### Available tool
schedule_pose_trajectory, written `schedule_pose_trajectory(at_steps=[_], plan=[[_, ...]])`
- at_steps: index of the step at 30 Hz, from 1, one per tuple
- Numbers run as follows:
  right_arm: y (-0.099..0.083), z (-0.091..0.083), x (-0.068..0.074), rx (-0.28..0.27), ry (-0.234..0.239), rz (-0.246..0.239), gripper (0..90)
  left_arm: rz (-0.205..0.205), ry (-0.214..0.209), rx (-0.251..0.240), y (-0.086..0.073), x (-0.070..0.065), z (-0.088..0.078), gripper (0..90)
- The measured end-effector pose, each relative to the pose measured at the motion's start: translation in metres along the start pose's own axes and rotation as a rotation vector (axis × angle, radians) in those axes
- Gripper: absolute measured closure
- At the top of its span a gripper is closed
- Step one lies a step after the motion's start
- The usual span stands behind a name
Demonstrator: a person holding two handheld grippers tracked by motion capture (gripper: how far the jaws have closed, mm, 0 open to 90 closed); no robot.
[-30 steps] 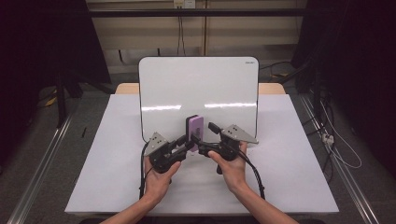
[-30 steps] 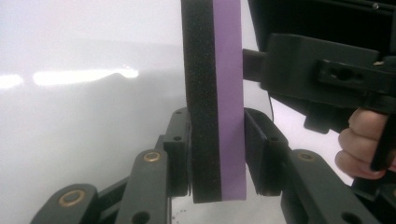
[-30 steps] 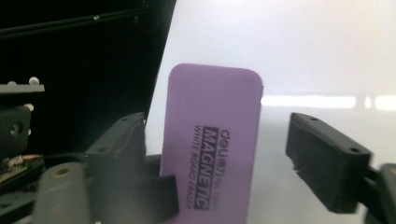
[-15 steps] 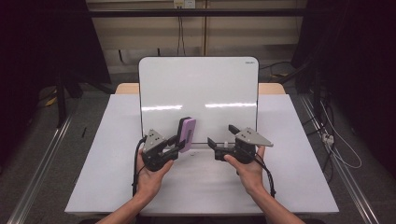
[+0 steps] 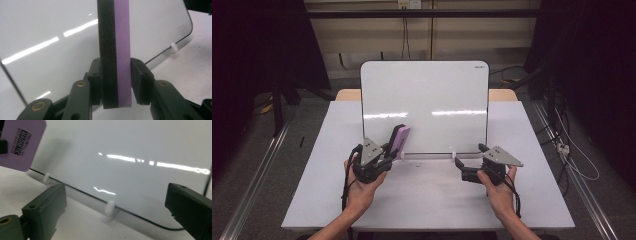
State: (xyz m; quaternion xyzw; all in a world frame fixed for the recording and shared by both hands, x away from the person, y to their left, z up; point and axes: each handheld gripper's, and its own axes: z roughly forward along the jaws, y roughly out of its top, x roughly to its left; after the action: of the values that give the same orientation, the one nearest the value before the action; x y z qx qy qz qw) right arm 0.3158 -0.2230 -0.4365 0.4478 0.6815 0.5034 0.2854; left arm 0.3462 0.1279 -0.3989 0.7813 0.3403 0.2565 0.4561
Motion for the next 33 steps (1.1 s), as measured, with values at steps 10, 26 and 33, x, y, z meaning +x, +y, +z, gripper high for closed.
schedule_pose_trajectory(at_steps=[10, 26, 33], plan=[[-0.008, -0.022, -0.013, 0.003, -0.053, -0.025, 3.9, 0.011, 0.068, 0.012, 0.001, 0.019, -0.012, 64.6], [-0.027, -0.048, -0.034, 0.05, -0.093, -0.028, 3.7, 0.068, 0.125, 0.068, 0.001, 0.03, -0.008, 64.6], [-0.028, -0.046, -0.032, 0.051, -0.082, -0.019, 3.7, 0.095, 0.182, 0.103, 0.0, 0.03, -0.003, 64.6]])
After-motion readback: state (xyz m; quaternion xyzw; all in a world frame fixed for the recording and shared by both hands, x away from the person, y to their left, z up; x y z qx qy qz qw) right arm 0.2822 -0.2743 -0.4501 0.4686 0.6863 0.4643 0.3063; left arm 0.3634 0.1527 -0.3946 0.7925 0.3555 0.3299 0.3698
